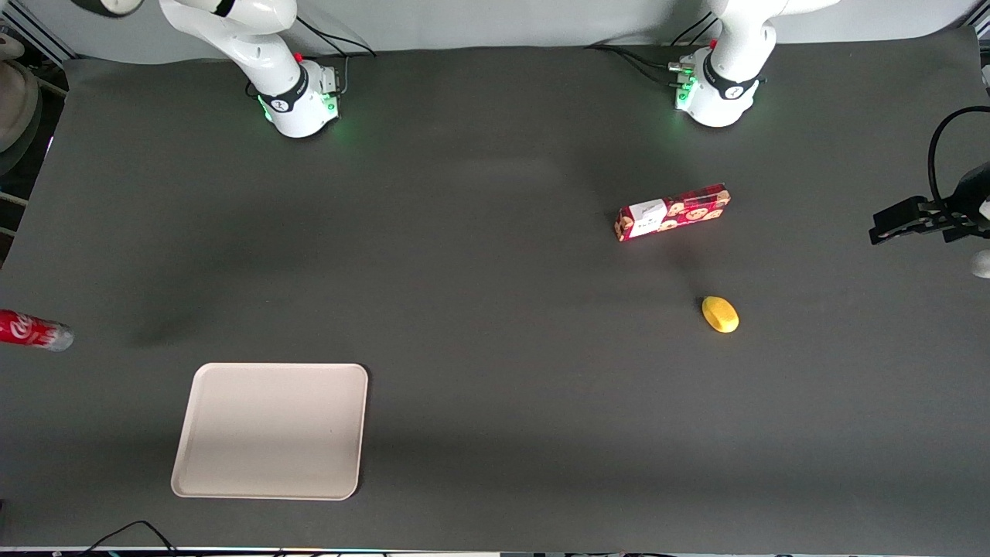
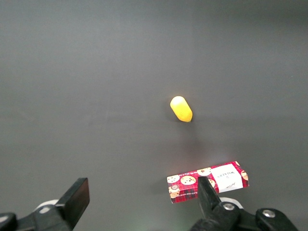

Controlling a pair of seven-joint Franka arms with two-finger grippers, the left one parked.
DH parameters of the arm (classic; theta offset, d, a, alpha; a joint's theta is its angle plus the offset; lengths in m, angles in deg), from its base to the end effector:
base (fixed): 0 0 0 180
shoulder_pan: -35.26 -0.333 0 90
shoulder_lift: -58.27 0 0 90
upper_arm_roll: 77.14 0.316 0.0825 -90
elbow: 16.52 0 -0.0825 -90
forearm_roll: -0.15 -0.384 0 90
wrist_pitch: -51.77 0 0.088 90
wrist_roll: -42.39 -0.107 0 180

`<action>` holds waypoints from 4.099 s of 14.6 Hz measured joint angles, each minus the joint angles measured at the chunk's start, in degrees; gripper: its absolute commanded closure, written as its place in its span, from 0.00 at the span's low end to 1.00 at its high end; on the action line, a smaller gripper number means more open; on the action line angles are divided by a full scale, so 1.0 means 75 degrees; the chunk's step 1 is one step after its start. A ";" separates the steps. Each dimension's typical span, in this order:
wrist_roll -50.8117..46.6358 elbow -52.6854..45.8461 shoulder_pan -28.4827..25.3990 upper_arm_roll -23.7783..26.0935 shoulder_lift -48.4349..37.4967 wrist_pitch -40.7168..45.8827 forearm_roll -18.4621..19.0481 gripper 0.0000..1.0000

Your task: Place coke bottle on tray

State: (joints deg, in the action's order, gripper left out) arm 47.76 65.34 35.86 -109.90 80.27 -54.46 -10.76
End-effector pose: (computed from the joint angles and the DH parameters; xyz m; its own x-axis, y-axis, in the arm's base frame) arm 0.5996 -0.3050 0.5126 0.8792 -0.4660 0.0995 -0.4705 -0.8820 0.0263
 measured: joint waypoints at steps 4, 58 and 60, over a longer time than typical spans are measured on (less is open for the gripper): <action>-0.0286 -0.0004 -0.0218 0.0078 -0.0951 0.0924 0.0334 1.00; -0.2891 0.1150 -0.0276 0.2583 -0.2097 0.1696 0.1026 0.00; -0.2810 0.1810 -0.0281 0.2847 -0.2774 0.1726 0.1026 0.00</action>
State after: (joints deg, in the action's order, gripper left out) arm 26.69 78.92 33.75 -88.54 59.47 -41.51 -3.07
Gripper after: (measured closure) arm 0.000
